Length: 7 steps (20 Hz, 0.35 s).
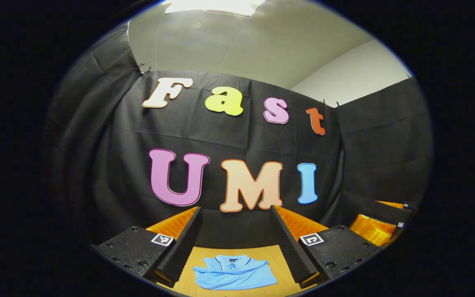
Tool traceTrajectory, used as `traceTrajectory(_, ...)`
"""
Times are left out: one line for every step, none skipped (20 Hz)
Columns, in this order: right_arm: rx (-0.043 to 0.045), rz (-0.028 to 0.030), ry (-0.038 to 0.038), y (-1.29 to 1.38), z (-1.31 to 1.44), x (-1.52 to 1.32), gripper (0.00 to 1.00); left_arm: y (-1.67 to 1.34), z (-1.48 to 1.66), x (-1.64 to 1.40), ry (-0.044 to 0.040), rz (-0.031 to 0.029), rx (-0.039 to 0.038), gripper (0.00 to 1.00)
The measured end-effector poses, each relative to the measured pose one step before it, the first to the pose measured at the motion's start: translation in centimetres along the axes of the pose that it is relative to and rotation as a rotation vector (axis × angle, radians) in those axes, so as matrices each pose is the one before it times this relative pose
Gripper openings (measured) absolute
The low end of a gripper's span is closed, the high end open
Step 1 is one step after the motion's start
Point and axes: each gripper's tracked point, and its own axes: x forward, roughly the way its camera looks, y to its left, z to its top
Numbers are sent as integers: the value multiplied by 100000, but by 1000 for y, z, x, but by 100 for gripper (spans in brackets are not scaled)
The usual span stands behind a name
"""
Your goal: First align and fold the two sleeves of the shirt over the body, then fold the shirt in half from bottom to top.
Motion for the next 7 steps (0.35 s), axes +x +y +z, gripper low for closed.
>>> traceTrajectory(454, 265, 286, 52, -144, 73, 97, 191, -93, 16, 349, 446, 68, 95)
traceTrajectory(232, 242, 35, 132, -86, 12, 94, 108, -19, -79, 84, 305, -105, 94)
traceTrajectory(-147, -23, 115, -66, 5, 26, 97, 210, 46, 125, -177, 398, -200, 94)
traceTrajectory(-134, 187, -39, 31, 68, 42, 97, 126, 25, -64, 114, 296, -134, 94)
traceTrajectory(-183, 18, -213, -9, 118, 7, 97, 81, 61, -61, -289, 298, -9, 95)
traceTrajectory(-145, -58, -268, -16, 116, 72, 94, 61, 28, 74, 66, 60, 5, 95)
traceTrajectory(92, -139, -318, -109, -5, 29, 94, -77, -101, 45, 188, -126, 122, 94)
